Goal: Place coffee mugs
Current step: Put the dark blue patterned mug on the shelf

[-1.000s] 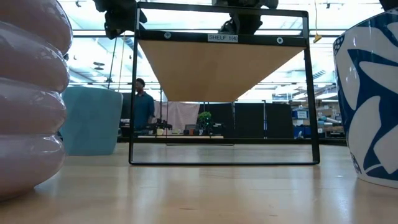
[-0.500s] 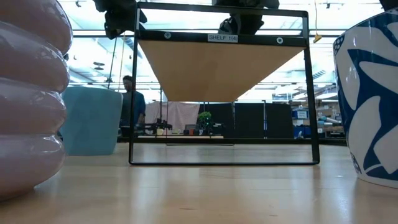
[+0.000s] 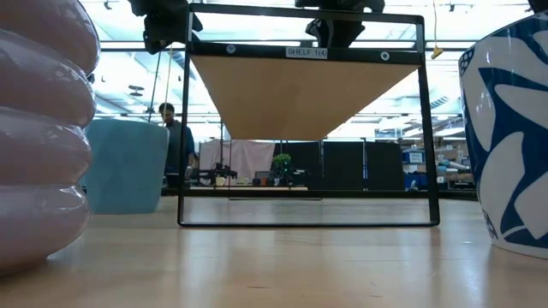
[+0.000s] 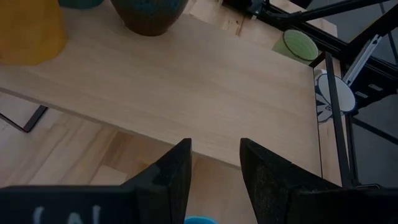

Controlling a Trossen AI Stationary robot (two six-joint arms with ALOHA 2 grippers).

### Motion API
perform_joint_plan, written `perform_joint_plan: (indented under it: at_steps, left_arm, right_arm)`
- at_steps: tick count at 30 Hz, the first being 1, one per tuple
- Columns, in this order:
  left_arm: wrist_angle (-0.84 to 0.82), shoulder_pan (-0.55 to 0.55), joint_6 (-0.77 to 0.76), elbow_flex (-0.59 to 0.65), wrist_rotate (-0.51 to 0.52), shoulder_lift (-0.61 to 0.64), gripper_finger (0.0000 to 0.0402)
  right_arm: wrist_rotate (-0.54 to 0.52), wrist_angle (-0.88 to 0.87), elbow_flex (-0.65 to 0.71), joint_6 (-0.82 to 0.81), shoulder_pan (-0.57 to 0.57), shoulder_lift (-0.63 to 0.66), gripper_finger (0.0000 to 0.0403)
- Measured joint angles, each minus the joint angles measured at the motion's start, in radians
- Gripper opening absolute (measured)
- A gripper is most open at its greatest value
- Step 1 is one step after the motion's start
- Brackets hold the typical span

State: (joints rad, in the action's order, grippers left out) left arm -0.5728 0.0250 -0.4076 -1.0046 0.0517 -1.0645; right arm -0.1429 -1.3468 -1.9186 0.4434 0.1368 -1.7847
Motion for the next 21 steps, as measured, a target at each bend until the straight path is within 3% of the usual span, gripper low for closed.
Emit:
perform_joint_plan:
  at_steps: [21]
  left_arm:
    - [0.000,0.000,0.001,0.000,0.000,0.000,0.0141]
  right_arm:
    - [-0.051,0.006,0.000,-0.075,0.007,0.000,0.0181]
